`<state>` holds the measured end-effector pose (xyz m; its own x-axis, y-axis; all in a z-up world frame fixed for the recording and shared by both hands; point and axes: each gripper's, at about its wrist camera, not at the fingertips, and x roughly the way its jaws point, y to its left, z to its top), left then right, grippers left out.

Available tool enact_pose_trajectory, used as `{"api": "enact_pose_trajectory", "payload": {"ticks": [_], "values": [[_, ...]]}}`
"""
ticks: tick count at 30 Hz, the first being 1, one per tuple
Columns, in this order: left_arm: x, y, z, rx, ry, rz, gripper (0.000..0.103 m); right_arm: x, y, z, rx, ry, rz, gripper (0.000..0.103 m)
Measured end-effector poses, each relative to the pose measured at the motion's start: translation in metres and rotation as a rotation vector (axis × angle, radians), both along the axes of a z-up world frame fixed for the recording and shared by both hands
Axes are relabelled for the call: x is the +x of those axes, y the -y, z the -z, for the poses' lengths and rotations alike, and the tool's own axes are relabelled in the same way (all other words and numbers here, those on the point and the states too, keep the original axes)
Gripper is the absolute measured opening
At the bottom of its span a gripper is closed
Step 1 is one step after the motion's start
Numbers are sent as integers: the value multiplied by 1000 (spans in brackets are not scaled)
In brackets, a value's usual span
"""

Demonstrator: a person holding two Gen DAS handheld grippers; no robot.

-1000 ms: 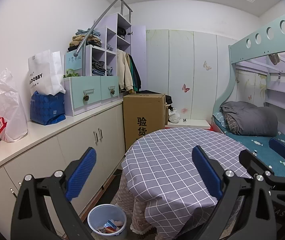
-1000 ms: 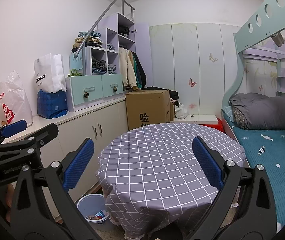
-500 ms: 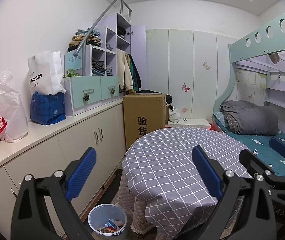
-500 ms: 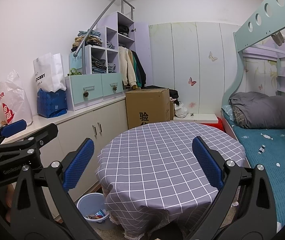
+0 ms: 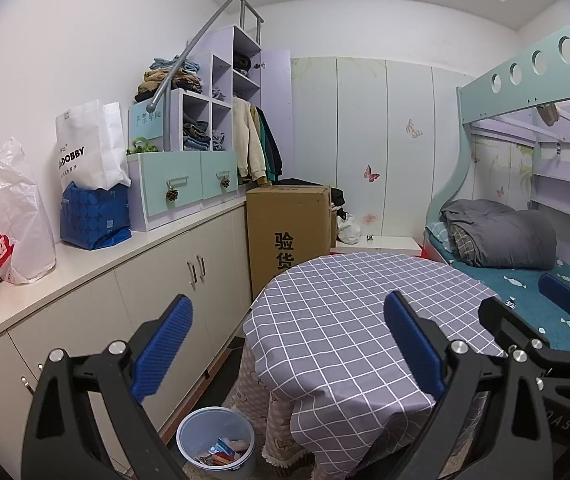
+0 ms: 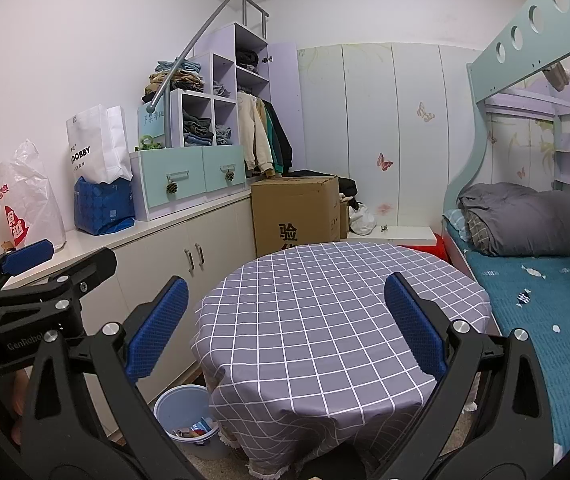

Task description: Collect trash

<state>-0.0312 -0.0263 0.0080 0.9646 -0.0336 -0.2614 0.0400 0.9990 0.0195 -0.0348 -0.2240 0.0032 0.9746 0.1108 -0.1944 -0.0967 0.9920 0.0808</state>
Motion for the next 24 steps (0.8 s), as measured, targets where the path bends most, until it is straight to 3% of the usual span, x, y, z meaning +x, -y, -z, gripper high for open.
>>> {"api": "enact_pose_trajectory", "payload": {"ticks": [24], "values": [[1,-2,0,1,-1,1,94,-3,0,3,-1,-2,-1,96]]}}
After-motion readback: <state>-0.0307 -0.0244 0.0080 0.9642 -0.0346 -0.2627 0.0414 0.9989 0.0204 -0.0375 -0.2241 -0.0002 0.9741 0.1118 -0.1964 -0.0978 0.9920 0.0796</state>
